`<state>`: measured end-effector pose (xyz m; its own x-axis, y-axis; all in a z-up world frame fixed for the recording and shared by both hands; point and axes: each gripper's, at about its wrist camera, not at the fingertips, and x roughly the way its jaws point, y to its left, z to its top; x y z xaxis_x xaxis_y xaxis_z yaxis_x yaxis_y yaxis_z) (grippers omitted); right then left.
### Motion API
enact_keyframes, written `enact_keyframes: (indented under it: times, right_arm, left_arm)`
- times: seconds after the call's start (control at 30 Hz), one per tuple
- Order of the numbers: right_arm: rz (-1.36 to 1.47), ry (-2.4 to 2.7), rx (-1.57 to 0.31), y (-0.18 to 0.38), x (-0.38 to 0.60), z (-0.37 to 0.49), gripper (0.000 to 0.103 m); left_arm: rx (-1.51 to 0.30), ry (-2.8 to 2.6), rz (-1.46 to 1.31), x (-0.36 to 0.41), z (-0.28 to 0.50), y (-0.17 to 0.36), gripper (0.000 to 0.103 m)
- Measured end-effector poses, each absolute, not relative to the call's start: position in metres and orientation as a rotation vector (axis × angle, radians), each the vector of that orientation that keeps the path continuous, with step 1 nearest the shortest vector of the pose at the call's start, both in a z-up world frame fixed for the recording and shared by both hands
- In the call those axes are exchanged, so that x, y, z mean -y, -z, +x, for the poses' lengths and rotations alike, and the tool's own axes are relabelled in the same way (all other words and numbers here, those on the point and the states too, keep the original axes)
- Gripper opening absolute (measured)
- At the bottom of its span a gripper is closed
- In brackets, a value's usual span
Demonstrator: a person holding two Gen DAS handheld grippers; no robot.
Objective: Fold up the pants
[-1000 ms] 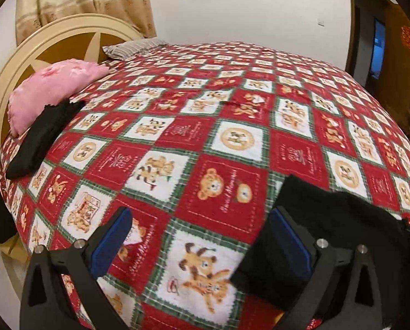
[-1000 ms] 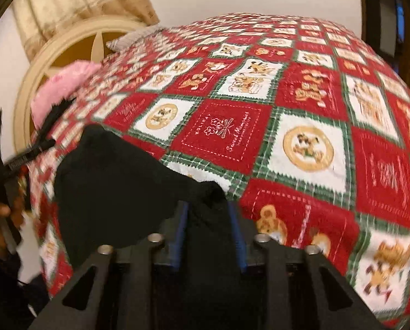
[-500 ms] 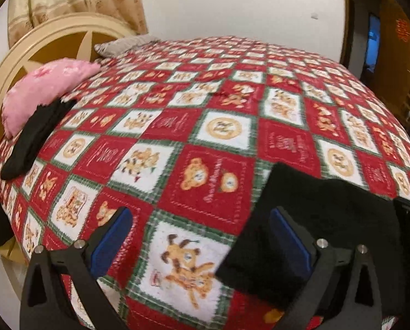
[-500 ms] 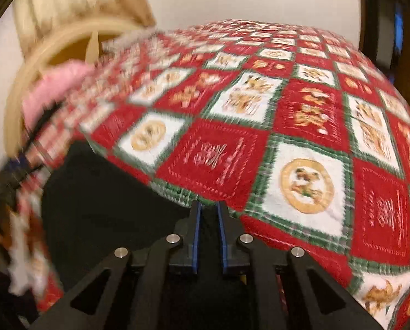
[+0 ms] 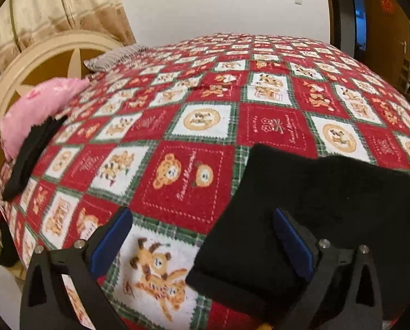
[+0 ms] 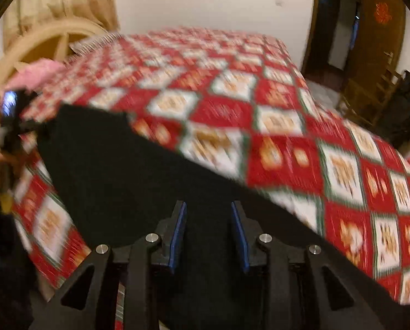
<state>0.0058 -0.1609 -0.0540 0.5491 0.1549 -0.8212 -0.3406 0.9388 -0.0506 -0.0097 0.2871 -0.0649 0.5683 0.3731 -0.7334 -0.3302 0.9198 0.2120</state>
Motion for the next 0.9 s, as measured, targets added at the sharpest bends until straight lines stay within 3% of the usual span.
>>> enact_keyframes:
  times: [0.23,0.37,0.57,0.83,0.9]
  right_arm:
    - [-0.212,-0.212,-0.950,0.076,0.165,0.030,0.033]
    - [-0.118,-0.194,-0.855,0.045,0.176,0.012,0.035]
    - [-0.013,-0.105,-0.820,0.012,0.225,-0.040,0.035]
    - [0.010,0.050,-0.962,0.037,0.273,-0.104,0.035]
    - [-0.050,0.062,-0.994,0.044,0.274,-0.113,0.042]
  left_arm:
    - [-0.889,-0.454,0.130,-0.283,0.004,0.060,0.103]
    - [-0.834,-0.489,0.183,-0.270,-0.005,0.031,0.097]
    - [-0.763,-0.155,0.114,-0.203,-0.009,-0.001,0.098]
    - [-0.857,0.283,0.030,-0.079,0.001,0.015,0.098]
    - [-0.866,0.380,0.063,-0.047,-0.004,0.018,0.098]
